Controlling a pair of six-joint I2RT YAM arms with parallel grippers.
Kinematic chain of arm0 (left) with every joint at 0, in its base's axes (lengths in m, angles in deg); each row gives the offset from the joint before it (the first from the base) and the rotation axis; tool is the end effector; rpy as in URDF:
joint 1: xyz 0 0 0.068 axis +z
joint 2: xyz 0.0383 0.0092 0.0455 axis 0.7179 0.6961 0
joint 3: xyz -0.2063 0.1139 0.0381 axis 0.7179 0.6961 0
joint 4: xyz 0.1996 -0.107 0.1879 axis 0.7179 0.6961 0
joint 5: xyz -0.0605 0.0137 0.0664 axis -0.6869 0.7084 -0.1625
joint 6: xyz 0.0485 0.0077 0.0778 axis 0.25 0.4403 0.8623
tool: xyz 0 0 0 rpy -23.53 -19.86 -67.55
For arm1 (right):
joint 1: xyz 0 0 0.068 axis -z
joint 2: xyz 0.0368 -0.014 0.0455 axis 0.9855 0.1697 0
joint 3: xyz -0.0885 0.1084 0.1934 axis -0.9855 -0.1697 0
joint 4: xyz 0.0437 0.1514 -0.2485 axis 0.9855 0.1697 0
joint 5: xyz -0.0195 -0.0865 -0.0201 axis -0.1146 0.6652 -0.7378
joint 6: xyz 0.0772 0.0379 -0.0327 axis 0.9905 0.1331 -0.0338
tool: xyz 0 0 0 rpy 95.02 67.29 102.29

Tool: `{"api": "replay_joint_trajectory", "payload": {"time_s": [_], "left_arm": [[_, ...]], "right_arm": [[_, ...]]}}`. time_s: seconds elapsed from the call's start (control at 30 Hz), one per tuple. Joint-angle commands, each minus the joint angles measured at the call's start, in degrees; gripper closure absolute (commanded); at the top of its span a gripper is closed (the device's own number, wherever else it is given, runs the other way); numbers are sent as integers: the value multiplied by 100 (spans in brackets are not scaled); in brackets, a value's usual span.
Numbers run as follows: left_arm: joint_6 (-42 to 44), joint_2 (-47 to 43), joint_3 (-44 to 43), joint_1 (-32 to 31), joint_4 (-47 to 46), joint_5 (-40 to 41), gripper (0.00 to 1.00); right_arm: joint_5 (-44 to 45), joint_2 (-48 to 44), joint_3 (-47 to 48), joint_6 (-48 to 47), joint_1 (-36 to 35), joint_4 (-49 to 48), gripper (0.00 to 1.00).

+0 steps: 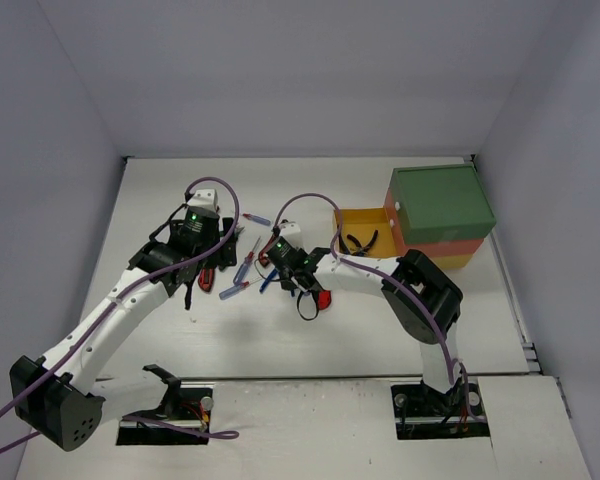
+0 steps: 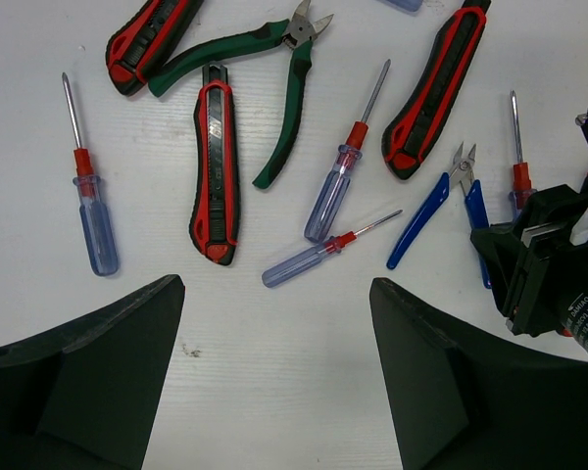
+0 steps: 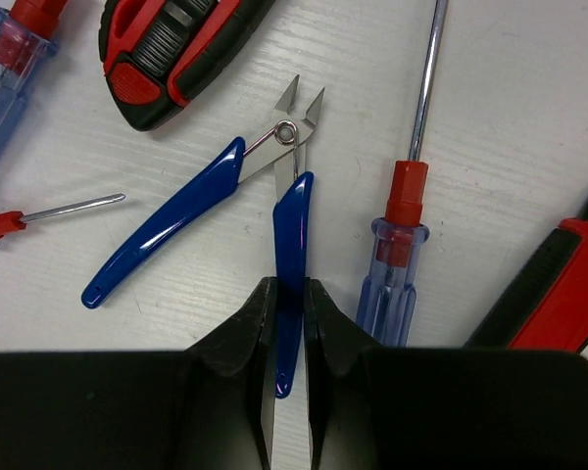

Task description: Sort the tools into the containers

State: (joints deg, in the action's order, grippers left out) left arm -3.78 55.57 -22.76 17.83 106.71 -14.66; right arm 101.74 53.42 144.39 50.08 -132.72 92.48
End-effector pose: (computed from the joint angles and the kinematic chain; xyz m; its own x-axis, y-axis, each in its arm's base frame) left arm 0.2964 -0.1346 0.2626 -0.6377 -0.1617 -0.7531 -0.0044 0.9785 -0.2064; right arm 0.2994 0.3556 0.0822 -0.6964 -0.1057 -0.7098 -0.3542 0.9108 0.2119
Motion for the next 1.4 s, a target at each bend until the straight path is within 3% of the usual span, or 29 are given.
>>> {"api": "replay_joint_trajectory", "payload": {"time_s": [0.0,0.23,0.53,1.0,1.2,1.37], "left_arm": [[116,-16,-352,37,-110,37,27],[171,-8,-436,32,-96,53,27],[195,78,-443,35,-114,-96,27],[259,175,-394,34,-81,-365,27],[297,313,-404,34,-79,-437,27],[381,522,-505,28,-52,-509,27]], "right_arm": [[239,-601,345,-265,35,-25,100],[332,-1601,389,-868,206,-18,100],[-157,-2521,-381,-1950,1453,-14,100],[294,-2195,-799,-2197,2631,-19,100],[407,-1838,-812,-2061,2709,-20,87],[175,-1935,-745,-2019,2700,-23,64]]}}
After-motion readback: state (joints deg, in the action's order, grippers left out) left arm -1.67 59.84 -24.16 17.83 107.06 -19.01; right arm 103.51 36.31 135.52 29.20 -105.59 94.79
